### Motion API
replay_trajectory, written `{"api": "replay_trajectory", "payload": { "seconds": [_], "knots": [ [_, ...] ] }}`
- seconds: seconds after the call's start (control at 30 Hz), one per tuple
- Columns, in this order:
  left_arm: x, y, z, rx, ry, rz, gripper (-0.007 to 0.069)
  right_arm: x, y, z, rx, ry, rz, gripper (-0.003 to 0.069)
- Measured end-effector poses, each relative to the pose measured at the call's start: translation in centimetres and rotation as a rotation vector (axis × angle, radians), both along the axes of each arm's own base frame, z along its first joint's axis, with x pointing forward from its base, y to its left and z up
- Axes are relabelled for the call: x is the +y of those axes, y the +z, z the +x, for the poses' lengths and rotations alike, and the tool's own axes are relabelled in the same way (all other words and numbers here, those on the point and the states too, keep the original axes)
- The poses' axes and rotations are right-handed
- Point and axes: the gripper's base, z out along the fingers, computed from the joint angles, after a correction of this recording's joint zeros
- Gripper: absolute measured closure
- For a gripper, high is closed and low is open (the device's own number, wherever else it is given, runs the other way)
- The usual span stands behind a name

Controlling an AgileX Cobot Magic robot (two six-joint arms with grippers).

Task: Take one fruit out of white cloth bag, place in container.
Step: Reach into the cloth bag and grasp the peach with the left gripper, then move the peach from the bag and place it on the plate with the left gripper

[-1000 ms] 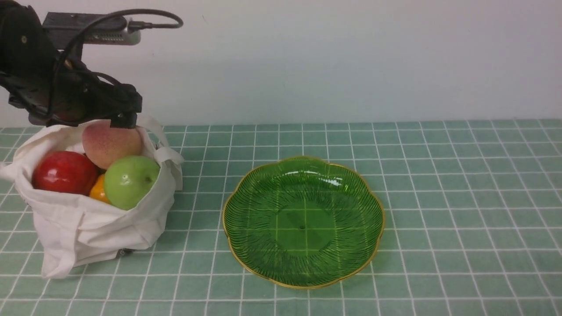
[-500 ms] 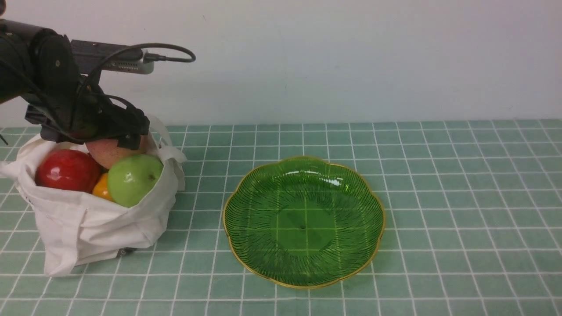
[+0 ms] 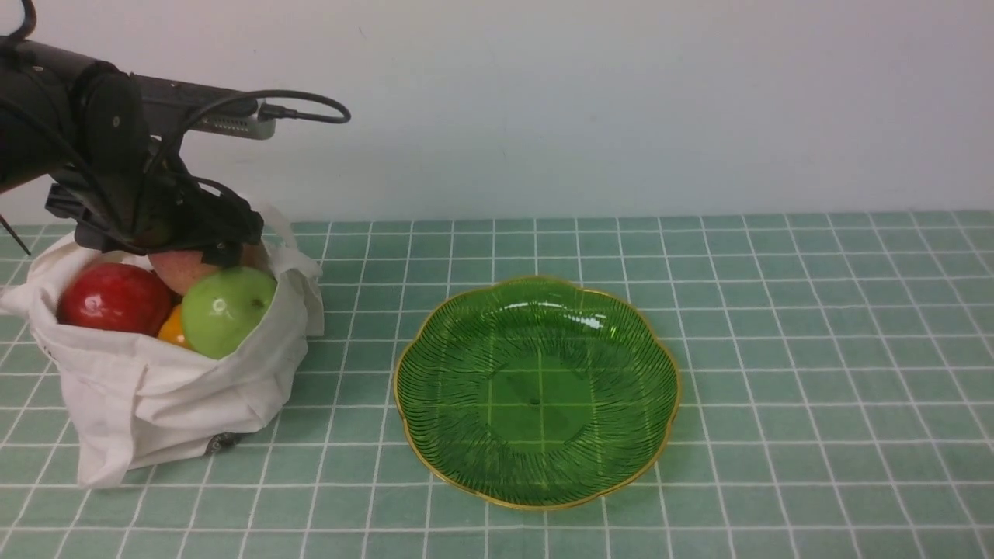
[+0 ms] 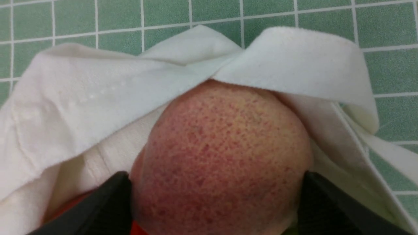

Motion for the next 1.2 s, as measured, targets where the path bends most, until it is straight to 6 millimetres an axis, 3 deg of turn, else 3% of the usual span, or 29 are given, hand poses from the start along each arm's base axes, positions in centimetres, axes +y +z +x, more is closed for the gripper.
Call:
{"api": "replay_trajectory", "payload": {
  "seconds": [0.17, 0.4, 0.53, 0.7, 0.77, 0.8, 0.93, 1.07, 1.2],
  "knots": [
    [0.4, 1.5, -0.9, -0.014, -0.005, 0.046, 0.0038, 0.0, 0.0, 0.0, 0.0, 0.0, 0.0, 0.0674],
    [0.8, 6.7, -4.2, -0.101, 0.019, 0.037, 0.0038, 0.0, 0.0, 0.0, 0.0, 0.0, 0.0, 0.0674],
    [0.4, 8.5, -5.8, -0.129, 0.036, -0.046, 0.0038, 0.0, 0.0, 0.0, 0.0, 0.0, 0.0, 0.0674],
    [-3.9, 10.6, -8.2, -0.148, -0.118, -0.211, 0.0038, 0.0, 0.0, 0.0, 0.0, 0.0, 0.0, 0.0674],
    [-5.5, 10.6, -8.6, -0.134, -0.173, -0.251, 0.0038, 0.0, 0.0, 0.0, 0.0, 0.0, 0.0, 0.0674],
    [-7.8, 10.3, -9.0, -0.109, -0.255, -0.285, 0.0038, 0.0, 0.0, 0.0, 0.0, 0.0, 0.0, 0.0674],
    [-11.7, 8.8, -9.2, -0.043, -0.383, -0.314, 0.0038, 0.0, 0.0, 0.0, 0.0, 0.0, 0.0, 0.0674],
    [-15.6, 5.0, -8.2, 0.063, -0.461, -0.291, 0.0038, 0.0, 0.0, 0.0, 0.0, 0.0, 0.0, 0.0674],
    [-18.2, 0.6, -7.0, 0.159, -0.471, -0.27, 0.0038, 0.0, 0.0, 0.0, 0.0, 0.0, 0.0, 0.0674]
  ]
}}
